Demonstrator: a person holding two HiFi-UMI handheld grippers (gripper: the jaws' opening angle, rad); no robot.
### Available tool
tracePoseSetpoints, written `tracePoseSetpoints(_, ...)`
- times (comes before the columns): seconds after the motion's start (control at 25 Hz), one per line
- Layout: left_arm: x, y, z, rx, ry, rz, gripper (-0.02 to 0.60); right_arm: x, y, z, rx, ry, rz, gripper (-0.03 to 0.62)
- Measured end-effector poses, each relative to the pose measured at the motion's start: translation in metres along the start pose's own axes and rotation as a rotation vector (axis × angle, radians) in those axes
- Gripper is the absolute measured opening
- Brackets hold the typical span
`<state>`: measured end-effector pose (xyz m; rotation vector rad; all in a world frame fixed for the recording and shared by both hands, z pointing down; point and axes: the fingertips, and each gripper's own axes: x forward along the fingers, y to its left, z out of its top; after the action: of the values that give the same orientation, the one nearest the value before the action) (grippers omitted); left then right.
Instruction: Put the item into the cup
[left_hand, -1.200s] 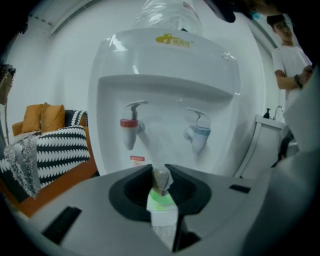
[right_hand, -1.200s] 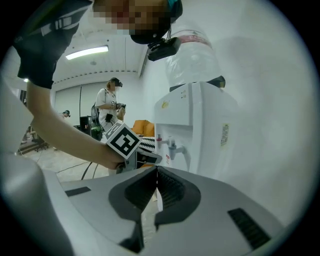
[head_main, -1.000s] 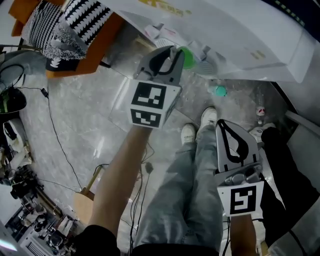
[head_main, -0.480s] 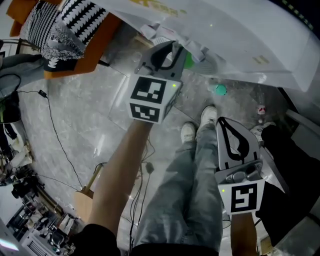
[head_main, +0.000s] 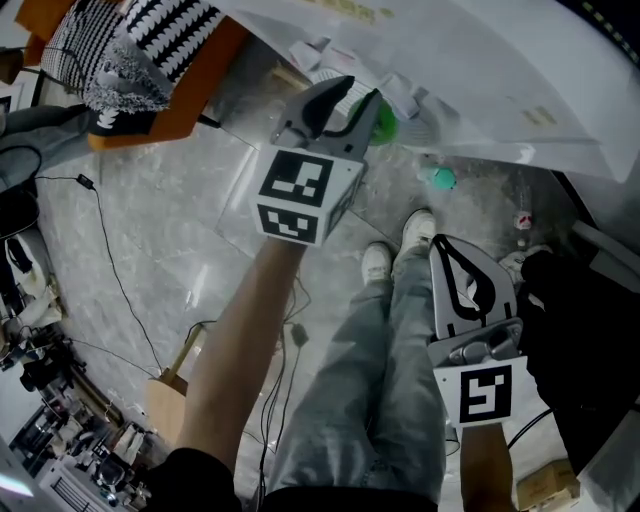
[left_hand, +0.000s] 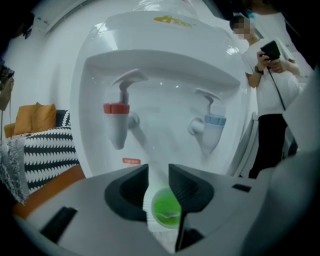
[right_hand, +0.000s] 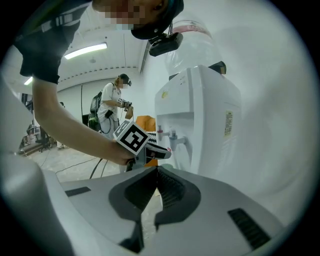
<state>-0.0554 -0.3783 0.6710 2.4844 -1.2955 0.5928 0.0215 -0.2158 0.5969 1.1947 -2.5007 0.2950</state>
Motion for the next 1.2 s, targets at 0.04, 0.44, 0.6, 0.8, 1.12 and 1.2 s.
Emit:
tracePoseSetpoints(0.04, -0.002, 0.002, 0.0, -0.014, 0.001, 0.004, 0.124, 0.001, 0.0, 0.0, 0.001, -0.003, -0.001, 0.011)
tracePoseSetpoints(0.44, -0.032, 0.024, -0.004, -0.125, -0.034, 0.075, 0.114, 0.002, 0.01, 0.0, -0.012, 0.008, 0.02, 0.011)
tracePoseSetpoints(0.6, -0.054, 0.027, -0.002, -0.158, -0.056, 0.092, 0.086, 0.003, 0.016, 0.005, -0.027, 0.004, 0.031, 0.011)
tracePoseSetpoints(0.8, -0.09, 0.033, 0.001, -0.188, -0.086, 0.117, 0.072, 0.007, 0.03, 0.021, -0.044, -0.01, 0.036, 0.011)
tracePoseSetpoints(1.12, -0.148, 0.025, 0.011, -0.214, -0.131, 0.13, 0.063, 0.005, 0.051, 0.027, -0.004, 0.004, 0.074, 0.011)
tracePoseSetpoints(1.2, -0.161, 0.025, 0.01, -0.216, -0.129, 0.139, 0.061, 0.004, 0.05, 0.033, -0.008, -0.001, 0.063, 0.011)
